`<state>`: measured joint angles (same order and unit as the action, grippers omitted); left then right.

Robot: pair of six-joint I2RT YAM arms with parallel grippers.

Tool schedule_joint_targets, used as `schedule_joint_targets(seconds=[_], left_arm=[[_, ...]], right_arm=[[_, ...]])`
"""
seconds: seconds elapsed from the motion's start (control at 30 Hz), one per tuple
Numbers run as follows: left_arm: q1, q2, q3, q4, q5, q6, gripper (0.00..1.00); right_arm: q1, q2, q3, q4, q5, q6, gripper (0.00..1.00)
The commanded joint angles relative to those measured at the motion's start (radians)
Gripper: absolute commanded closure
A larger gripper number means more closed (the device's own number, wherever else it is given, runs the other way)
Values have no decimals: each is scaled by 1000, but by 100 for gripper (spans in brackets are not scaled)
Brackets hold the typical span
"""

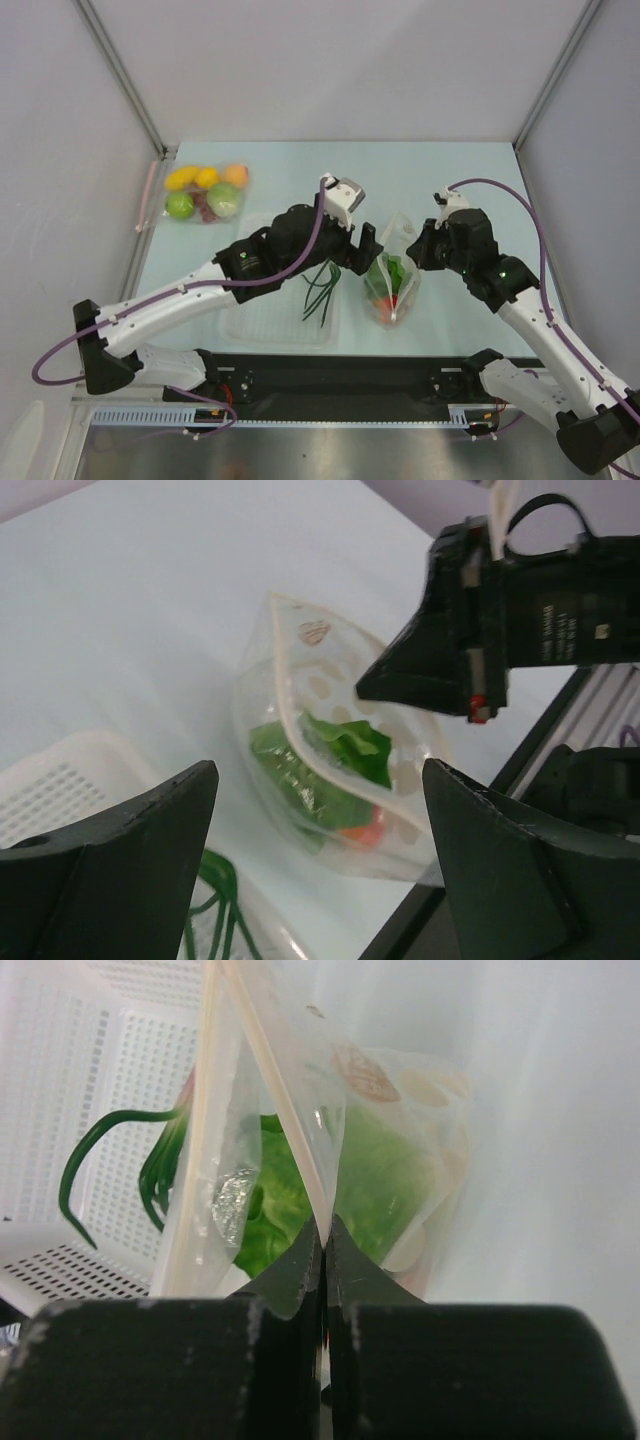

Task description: Open the zip-top bag and remove the fake food

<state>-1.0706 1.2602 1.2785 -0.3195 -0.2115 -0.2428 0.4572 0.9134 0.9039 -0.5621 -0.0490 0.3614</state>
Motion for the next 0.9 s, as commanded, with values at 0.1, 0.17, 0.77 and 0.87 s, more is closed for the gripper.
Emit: schedule_joint_targets(seconds=[0.1, 0.17, 0.77, 0.87], left_arm=[[-31, 79, 28, 180, 164, 5, 11], [-32, 112, 16, 214, 187, 10, 11], [-19, 283, -45, 349, 276, 22, 27], [-19, 324, -19, 327, 256, 39, 33]], right_arm=[[63, -8, 29, 22, -19, 24, 100], [69, -21, 26, 22, -14, 27, 100], [69, -100, 23, -55, 38, 33, 100], [70, -111, 12, -56, 34, 40, 100]])
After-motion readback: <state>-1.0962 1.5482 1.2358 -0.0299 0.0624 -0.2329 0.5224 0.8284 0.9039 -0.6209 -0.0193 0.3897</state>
